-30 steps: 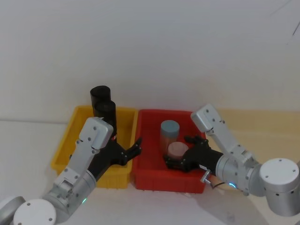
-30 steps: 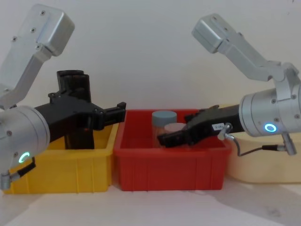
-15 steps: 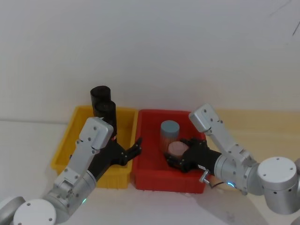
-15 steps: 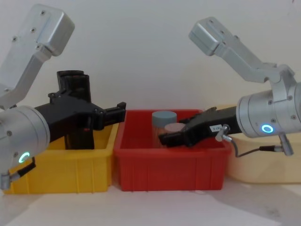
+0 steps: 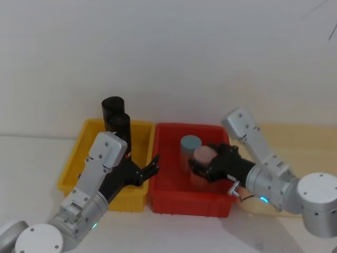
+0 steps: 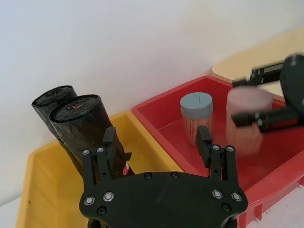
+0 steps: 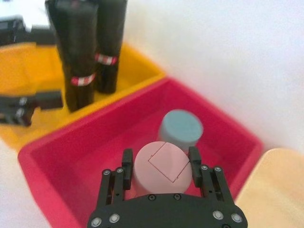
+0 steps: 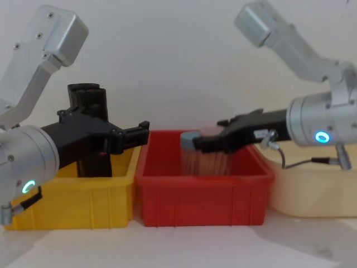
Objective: Pick up the garbage bag with the one hand and transfer it to the other hand.
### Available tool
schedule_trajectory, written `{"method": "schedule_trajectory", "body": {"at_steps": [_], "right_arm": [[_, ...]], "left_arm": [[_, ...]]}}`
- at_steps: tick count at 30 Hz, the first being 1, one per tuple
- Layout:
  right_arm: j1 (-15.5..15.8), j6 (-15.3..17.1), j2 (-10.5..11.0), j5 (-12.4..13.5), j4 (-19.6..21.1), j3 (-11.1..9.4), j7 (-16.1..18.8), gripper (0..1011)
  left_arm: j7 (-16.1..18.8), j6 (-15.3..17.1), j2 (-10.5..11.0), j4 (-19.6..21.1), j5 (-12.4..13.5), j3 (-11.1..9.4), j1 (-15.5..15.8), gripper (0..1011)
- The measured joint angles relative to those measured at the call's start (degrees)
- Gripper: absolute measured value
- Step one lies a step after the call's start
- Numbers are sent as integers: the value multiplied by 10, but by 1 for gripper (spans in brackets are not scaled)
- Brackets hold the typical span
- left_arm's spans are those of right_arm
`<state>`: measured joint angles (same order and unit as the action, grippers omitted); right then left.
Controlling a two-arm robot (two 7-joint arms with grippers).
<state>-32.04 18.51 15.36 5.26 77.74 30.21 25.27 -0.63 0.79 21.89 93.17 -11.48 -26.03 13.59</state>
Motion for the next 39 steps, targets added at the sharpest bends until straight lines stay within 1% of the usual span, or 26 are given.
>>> {"method": "schedule_trajectory", "body": {"at_steps": [3,6,9,10,11,13,20,24,27,34,35,39], "right_arm": [[3,-6,1,4,14,-13,-8,691],[5,-10,4,10,32,-33,-19,691],[5,-11,6,14,42,-46,-27,691],[5,-12,8,16,47,-54,-32,691],[5,-12,8,16,47,-54,-32,691],[5,-12,11,18,55,-70,-42,691],[1,-5,20,17,57,-97,-63,691],[-1,5,28,10,51,-102,-67,691],[-3,12,34,3,44,-102,-67,691],[-9,19,45,-13,23,-95,-60,692],[-10,20,46,-14,21,-94,-59,702],[-12,22,50,-19,13,-91,-56,816]], "left_arm": [[0,0,0,0,0,0,0,1002],[0,0,0,0,0,0,0,1001],[0,0,0,0,0,0,0,1001],[0,0,0,0,0,0,0,1002],[0,0,0,0,0,0,0,1002],[0,0,0,0,0,0,0,1002],[0,0,0,0,0,0,0,1001],[0,0,0,0,0,0,0,1002],[0,0,0,0,0,0,0,1002],[0,0,0,0,0,0,0,1001],[0,0,0,0,0,0,0,1002],[0,0,0,0,0,0,0,1002]]}}
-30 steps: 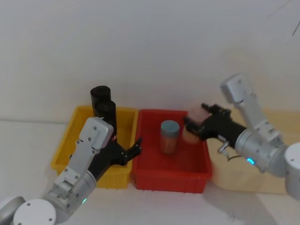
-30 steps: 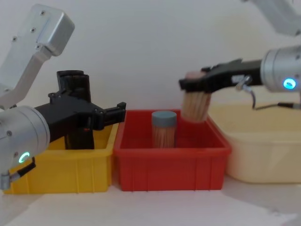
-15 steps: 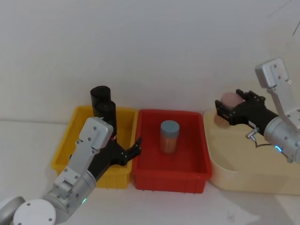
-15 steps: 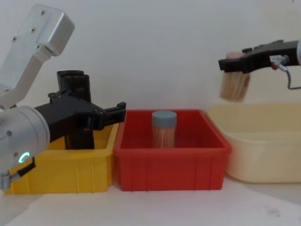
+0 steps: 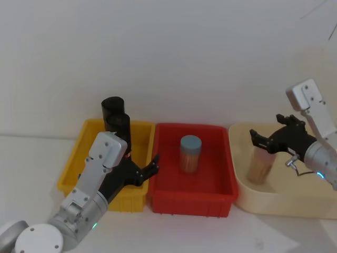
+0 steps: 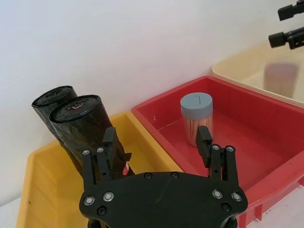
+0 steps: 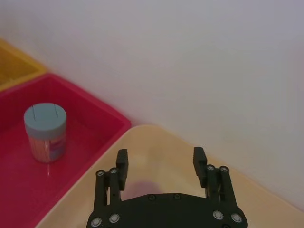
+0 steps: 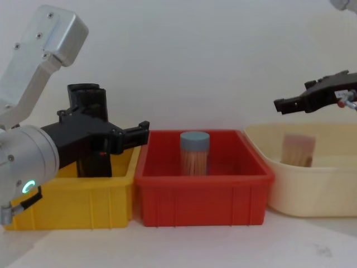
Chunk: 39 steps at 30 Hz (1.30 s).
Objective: Pick up the garbage bag with the one hand and transfer it to the other hand.
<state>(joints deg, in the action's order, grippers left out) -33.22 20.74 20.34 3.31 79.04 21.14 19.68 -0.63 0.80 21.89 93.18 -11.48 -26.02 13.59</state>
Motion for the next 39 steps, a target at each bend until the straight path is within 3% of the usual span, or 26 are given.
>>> {"method": "schedule_trajectory", "body": {"at_steps": [8,23,32,39], "right_arm": [[-3,3,5,-8,-10,4,5,1004],[-4,5,8,-14,-18,7,8,1005],[-5,6,9,-15,-19,7,9,1004],[-5,6,9,-15,-20,8,9,1004]], "left_arm": [[0,0,0,0,0,0,0,1001],[-7,6,1,15,-10,8,-5,1001],[-8,42,5,60,-34,23,-32,1002],[10,78,4,100,-46,39,-62,1002]]}}
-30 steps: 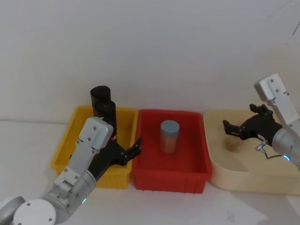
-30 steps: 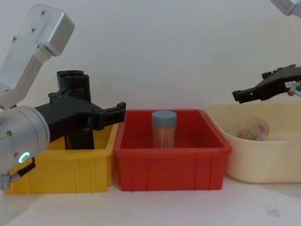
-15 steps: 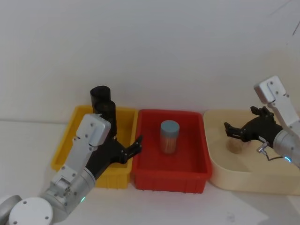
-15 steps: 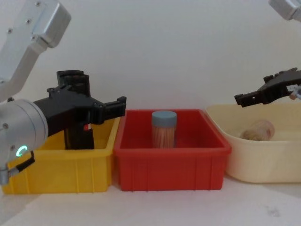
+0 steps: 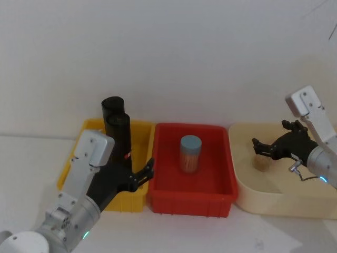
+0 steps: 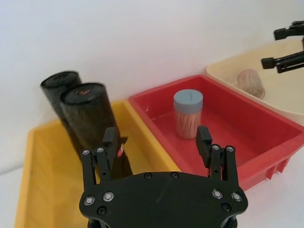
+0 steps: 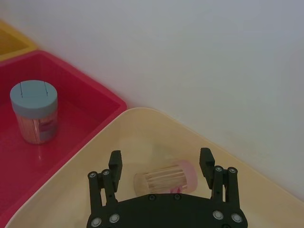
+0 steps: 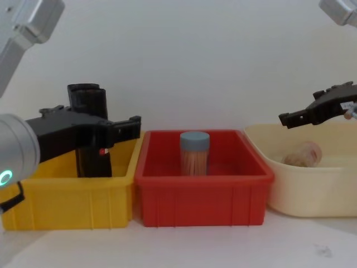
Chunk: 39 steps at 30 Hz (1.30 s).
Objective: Pick up the garbage bag with the one hand and transfer it to the other hand.
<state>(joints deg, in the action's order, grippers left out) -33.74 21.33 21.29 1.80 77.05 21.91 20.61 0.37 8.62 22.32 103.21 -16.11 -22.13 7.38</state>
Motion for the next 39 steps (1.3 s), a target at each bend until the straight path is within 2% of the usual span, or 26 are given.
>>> {"method": "schedule_trajectory", "body": {"at_steps": [8,17,27,39], "right_arm": [[0,0,0,0,-1,0,0,1005],[0,0,0,-1,-1,0,0,1004],[0,0,0,0,-1,0,0,1004],[0,0,0,0,-1,0,0,1004]], "left_arm": [[30,53,1,34,-4,22,-25,1002],[33,92,8,31,-9,41,-17,1002],[-2,104,15,-7,-21,52,15,1001],[-69,97,20,-83,-37,55,74,1001]]}}
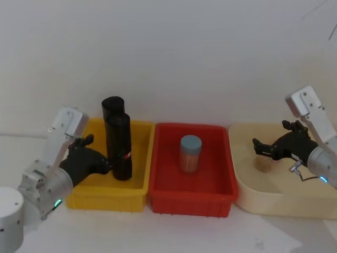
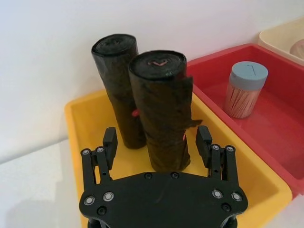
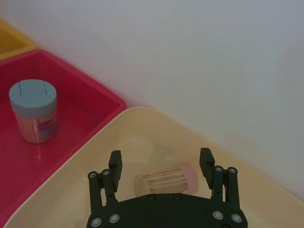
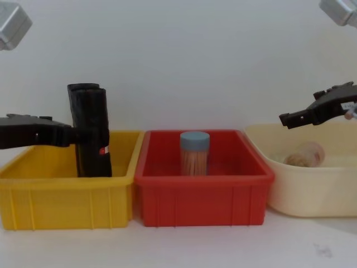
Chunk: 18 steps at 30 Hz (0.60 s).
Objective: Pick up the garbage bag with the one hand and transfer it to the other hand.
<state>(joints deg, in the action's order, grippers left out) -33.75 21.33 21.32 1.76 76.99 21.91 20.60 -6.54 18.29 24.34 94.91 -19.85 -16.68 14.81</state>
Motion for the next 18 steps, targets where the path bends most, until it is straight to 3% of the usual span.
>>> {"method": "schedule_trajectory", "body": {"at_steps": [18], "right_arm": [[0,0,0,0,0,0,0,1004]], "left_arm": [[-120,-37,-11,-128,-17,-24,99,992]]}}
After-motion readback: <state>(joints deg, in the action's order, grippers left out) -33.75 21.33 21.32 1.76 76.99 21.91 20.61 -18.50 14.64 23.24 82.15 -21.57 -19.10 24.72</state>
